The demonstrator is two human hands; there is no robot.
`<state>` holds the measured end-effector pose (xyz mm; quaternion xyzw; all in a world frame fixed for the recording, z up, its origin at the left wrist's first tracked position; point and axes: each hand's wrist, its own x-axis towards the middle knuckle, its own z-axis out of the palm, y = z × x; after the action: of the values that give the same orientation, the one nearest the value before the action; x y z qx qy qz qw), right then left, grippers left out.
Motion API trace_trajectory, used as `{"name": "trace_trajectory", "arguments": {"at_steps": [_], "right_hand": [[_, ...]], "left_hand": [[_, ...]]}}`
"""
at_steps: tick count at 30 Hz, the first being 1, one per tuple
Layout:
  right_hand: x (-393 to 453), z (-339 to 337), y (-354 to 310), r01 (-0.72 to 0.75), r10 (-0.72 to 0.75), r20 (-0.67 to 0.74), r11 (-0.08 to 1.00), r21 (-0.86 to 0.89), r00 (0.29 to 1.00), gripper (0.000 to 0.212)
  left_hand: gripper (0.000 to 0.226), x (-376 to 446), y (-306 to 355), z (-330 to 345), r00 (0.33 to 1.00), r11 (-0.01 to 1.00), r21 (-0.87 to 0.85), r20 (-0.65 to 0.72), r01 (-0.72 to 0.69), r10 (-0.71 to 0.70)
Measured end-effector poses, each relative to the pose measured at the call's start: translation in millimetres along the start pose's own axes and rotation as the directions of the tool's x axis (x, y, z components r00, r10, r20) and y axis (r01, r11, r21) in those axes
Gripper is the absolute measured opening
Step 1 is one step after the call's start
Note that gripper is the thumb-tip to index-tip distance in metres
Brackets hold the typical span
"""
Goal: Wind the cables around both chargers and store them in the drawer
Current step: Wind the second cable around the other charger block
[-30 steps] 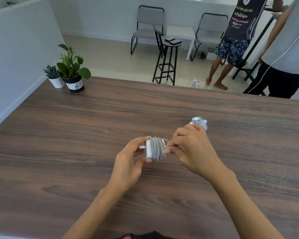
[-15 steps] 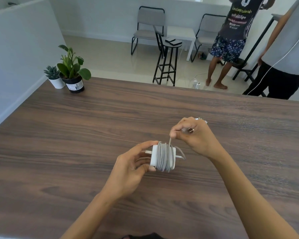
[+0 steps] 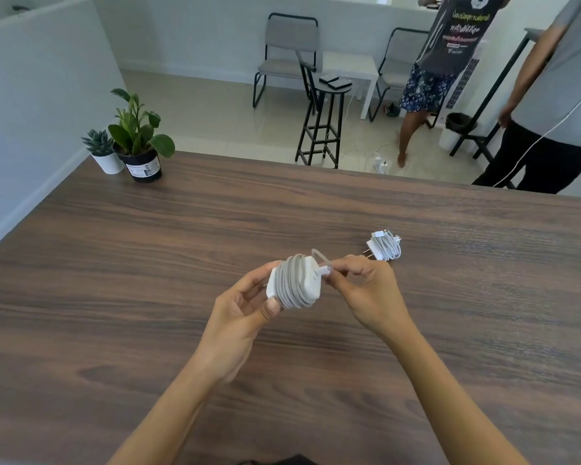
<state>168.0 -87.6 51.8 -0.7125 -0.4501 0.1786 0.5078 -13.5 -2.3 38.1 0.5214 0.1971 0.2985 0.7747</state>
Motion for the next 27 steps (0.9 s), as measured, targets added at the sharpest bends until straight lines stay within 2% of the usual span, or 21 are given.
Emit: {"name": "trace_trajectory", "arguments": {"at_steps": [4,7,9,11,17,22,27], "right_hand": [[-10,8,-3,0.038,-0.041,-0.043,0.997,-0.065,0.998,0.014],[-15,12,-2,-0.046,0.045,-0.019,0.997,-0.060,0.999,0.017],[-19,16,0,-0.117,0.117,0.005,0.993,-0.024,0.993,0.020],[-24,20,1,-0.155,0.155,0.014,0.988,-0.004,0.988,0.024],[-32,27,-1,-0.200,0.198,-0.045,0.979,-0.039,0.979,0.022],[-33,27,-6,-0.197,0.193,-0.061,0.978,-0.073,0.979,0.021],[-36,29,-6,-0.228,0.224,-0.060,0.971,-0.075,0.973,0.021]], "left_hand": [[0.080,4,-4,-5,0.991,0.980,-0.164,-0.041,0.116,-0.124],[0.079,6,-8,-7,0.982,0.963,-0.221,-0.074,0.155,-0.175],[0.062,6,-11,-8,0.976,0.958,-0.229,-0.092,0.170,-0.196],[0.044,5,-16,-8,0.970,0.959,-0.201,-0.099,0.200,-0.223],[0.055,2,-24,-9,0.970,0.971,-0.098,-0.094,0.216,-0.226],[0.045,2,-27,-5,0.982,0.981,0.030,-0.006,0.191,-0.191],[0.040,4,-26,-5,0.995,0.977,0.189,-0.029,0.101,-0.097]]}}
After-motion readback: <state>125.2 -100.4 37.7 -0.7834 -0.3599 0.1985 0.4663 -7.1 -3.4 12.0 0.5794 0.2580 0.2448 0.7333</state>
